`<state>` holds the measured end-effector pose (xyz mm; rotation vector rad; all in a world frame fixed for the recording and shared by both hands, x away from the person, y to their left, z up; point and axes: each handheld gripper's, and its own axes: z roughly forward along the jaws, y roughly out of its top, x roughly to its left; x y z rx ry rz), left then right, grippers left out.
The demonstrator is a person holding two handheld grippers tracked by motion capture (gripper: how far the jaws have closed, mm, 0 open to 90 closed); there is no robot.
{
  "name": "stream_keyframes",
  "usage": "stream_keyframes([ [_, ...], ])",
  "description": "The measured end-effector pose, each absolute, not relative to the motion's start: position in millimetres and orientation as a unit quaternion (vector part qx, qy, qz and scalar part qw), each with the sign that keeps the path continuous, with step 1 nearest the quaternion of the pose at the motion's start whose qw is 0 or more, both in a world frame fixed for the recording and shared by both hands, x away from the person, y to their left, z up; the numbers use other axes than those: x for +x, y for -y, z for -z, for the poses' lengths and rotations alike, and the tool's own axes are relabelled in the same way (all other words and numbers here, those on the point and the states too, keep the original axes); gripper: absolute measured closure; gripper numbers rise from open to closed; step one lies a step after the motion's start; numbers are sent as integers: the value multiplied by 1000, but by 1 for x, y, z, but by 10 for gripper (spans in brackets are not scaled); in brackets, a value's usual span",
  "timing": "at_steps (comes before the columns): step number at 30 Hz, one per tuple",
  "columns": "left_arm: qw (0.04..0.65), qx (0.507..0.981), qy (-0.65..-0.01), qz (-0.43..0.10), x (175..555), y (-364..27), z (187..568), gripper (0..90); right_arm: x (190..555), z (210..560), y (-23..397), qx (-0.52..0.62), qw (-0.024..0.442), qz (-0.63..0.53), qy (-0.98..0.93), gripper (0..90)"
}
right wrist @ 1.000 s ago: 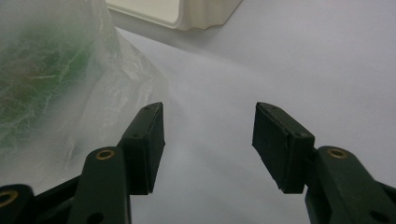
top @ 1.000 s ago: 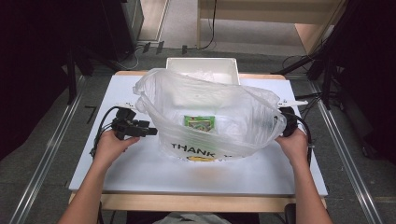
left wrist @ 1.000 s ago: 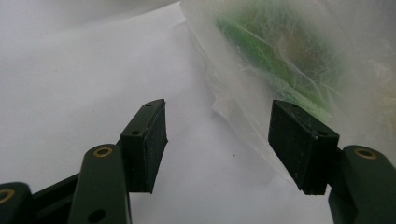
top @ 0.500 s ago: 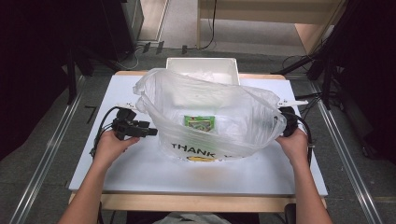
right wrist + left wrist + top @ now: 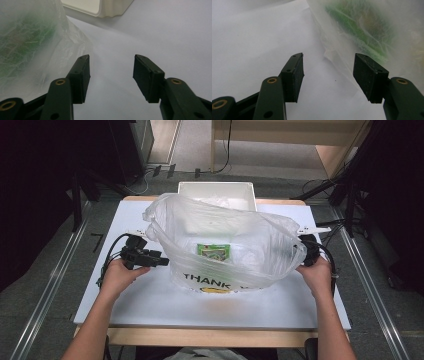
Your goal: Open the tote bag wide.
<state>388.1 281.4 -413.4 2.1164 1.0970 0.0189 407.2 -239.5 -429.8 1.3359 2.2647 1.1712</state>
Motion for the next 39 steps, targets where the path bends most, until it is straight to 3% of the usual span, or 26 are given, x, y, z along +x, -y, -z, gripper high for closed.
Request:
stream_keyframes([
  [5, 367, 828, -424, -8, 390, -281, 407, 455, 406, 425, 242, 463, 129, -402, -779, 514],
  [9, 376, 828, -416, -7, 391, -281, 398, 534, 407, 419, 246, 469, 109, -415, -772, 524],
  [16, 354, 835, -421, 9, 399, -281, 379, 637, 404, 390, 249, 448, 112, -421, -780, 549],
  [21, 369, 836, -406, 18, 407, -283, 362, 688, 405, 371, 251, 432, 114, -423, -788, 563],
  [25, 381, 836, -394, 4, 412, -284, 342, 790, 406, 354, 255, 425, 108, -430, -789, 602],
  [27, 390, 835, -389, 2, 413, -286, 330, 891, 407, 341, 256, 423, 108, -435, -788, 633],
  [33, 395, 842, -366, -9, 417, -291, 295, 900, 406, 316, 259, 421, 101, -461, -775, 716],
  [36, 400, 839, -368, -6, 421, -295, 277, 900, 404, 294, 257, 412, 94, -459, -781, 850],
  [39, 401, 838, -370, -7, 421, -295, 269, 900, 404, 286, 255, 412, 91, -455, -784, 873],
])
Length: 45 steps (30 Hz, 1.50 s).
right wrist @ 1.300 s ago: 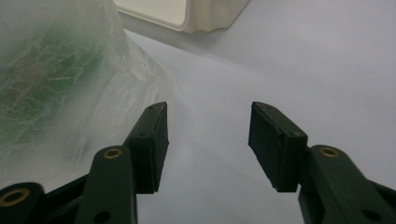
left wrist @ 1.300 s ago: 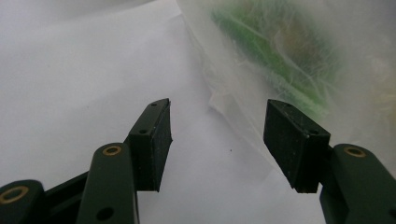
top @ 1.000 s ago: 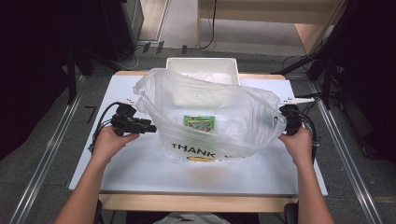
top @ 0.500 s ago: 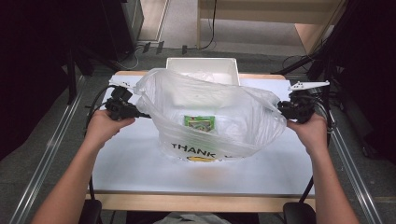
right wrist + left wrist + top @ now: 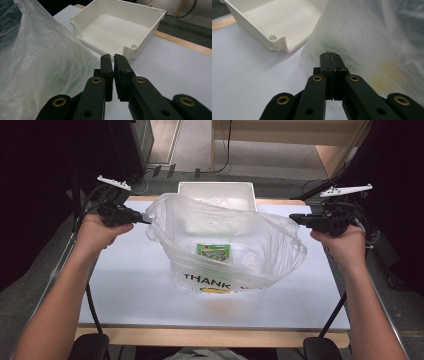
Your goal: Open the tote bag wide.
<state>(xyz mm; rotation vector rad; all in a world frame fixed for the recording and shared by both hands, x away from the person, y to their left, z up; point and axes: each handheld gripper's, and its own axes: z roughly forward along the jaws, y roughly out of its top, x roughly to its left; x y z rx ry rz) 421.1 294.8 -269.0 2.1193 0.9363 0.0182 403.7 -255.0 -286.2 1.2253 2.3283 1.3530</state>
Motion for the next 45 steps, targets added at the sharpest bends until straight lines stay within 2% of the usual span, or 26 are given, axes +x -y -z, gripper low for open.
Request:
stream_keyframes([
  [1, 404, 838, -368, -7, 420, -295, 264, 900, 403, 280, 254, 412, 102, -454, -784, 874],
  [8, 422, 836, -350, -12, 417, -291, 232, 900, 400, 254, 249, 406, 102, -467, -779, 900],
  [18, 414, 848, -330, -30, 418, -277, 190, 900, 391, 219, 234, 384, 112, -463, -791, 900],
  [27, 423, 858, -290, -37, 409, -240, 156, 900, 381, 195, 205, 344, 107, -474, -803, 900],
  [38, 421, 879, -221, -26, 402, -179, 150, 900, 373, 192, 166, 282, 93, -488, -821, 900],
  [45, 392, 898, -200, -22, 406, -149, 178, 900, 373, 207, 137, 248, 68, -489, -833, 900],
])
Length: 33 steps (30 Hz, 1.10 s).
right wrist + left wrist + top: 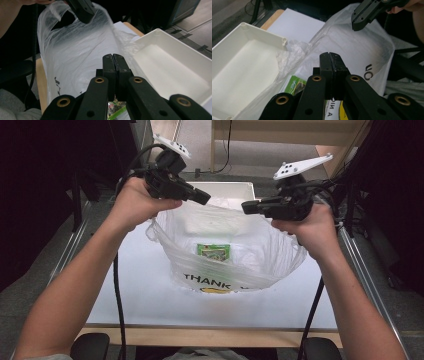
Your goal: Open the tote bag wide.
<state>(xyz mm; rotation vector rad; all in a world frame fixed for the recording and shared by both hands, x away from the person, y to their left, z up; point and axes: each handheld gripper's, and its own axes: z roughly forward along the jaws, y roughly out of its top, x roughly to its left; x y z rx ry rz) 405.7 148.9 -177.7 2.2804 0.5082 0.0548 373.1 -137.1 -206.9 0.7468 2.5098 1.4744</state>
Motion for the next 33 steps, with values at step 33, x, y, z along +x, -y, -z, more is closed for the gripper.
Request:
stream_keyframes([
  [33, 329, 906, -263, -25, 432, -176, 297, 889, 424, 295, 103, 265, 78, -428, -861, 900],
])
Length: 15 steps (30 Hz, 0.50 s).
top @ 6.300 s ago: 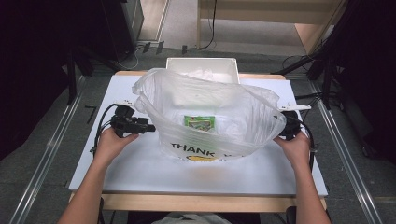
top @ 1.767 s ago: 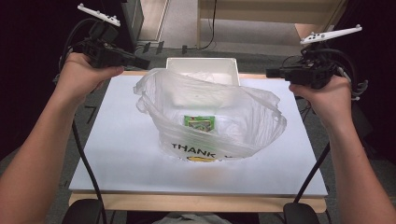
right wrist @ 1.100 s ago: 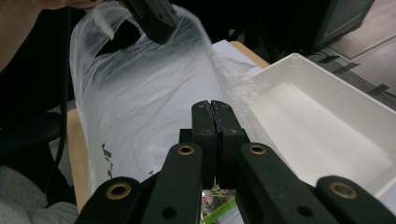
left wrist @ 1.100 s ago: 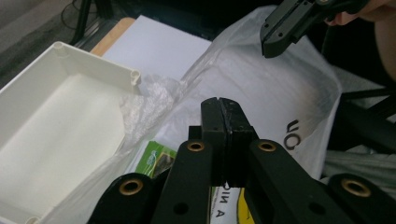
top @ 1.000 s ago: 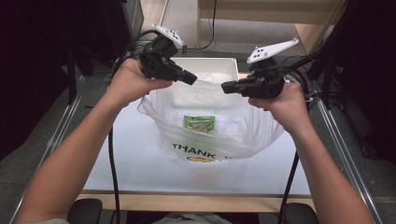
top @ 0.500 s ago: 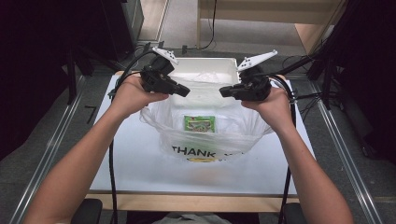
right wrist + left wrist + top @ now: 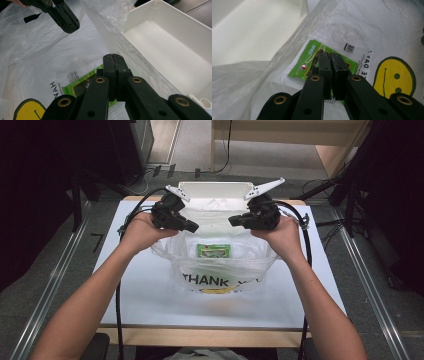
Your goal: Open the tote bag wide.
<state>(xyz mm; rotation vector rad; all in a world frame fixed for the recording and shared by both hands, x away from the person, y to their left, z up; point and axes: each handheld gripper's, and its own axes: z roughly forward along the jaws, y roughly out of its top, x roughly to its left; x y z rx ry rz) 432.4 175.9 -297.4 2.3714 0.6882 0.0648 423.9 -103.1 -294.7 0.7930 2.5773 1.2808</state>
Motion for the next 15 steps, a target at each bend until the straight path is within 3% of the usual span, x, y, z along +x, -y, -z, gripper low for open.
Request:
stream_keyframes([
  [15, 336, 894, -296, -11, 437, -194, 330, 888, 433, 337, 110, 294, 69, -440, -846, 900],
])
